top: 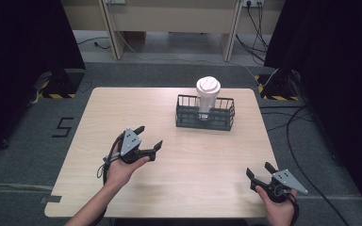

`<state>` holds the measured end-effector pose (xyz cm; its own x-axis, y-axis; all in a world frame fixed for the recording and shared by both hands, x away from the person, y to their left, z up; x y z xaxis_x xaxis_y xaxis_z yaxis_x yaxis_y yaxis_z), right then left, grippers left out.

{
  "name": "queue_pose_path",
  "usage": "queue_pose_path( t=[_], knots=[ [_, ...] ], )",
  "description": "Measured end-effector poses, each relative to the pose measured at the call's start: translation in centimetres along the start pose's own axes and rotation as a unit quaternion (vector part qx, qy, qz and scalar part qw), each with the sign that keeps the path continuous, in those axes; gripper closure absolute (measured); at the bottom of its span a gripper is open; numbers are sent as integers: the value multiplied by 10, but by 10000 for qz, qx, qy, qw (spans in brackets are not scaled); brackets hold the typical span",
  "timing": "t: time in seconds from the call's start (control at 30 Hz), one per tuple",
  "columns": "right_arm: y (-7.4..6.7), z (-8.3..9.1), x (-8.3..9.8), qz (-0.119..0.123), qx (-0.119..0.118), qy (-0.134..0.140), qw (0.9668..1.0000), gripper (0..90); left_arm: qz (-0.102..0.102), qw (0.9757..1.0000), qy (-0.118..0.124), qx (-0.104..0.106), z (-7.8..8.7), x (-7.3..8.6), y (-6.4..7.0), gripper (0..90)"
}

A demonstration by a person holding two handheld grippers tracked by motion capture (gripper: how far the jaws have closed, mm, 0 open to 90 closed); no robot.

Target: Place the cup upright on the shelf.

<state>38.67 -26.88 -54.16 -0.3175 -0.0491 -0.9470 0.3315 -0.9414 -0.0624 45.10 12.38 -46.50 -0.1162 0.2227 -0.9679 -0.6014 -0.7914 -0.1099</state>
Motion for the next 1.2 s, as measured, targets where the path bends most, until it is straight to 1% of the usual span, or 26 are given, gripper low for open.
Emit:
queue_pose_path(
  t=[0.1, 0.4, 0.53, 0.8, 0.93, 1.0, 1.07, 1.2],
  knots=[
    [0, 0, 0, 8, 8, 3, 10000, 198, -36, 10000, -14, -33, 6, 4, -2, 147],
    [0, 0, 0, 17, 8, -2, 10000, 198, 53, 9997, -122, -199, 28, 28, -10, 147],
    [0, 0, 0, 14, 13, -3, 10000, 198, 191, 9991, -201, -319, 37, 41, -15, 147],
    [0, 0, 0, 25, 21, -6, 10000, 198, 324, 9979, -344, -448, 51, 64, -24, 147],
    [0, 0, 0, 57, 33, -11, 10000, 198, 424, 9967, -408, -554, 58, 76, -28, 147],
    [0, 0, 0, 42, 25, -17, 10000, 198, 529, 9961, -387, -598, 61, 79, -28, 147],
    [-1, 0, 0, 53, 24, -21, 10000, 198, 575, 9958, -366, -609, 62, 81, -28, 147],
    [-1, 0, 0, 61, 12, -34, 10000, 197, 679, 9956, -330, -559, 62, 81, -24, 148]
  ],
)
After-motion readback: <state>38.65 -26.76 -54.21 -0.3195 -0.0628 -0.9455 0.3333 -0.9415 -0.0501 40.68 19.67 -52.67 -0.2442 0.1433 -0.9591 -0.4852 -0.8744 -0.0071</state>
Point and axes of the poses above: each handheld gripper's, and its own axes: z roughly backward along the jaws, x roughly out of its underside, y roughly to its right, the point moved 9 cm from there along -z, roughly forward along the jaws
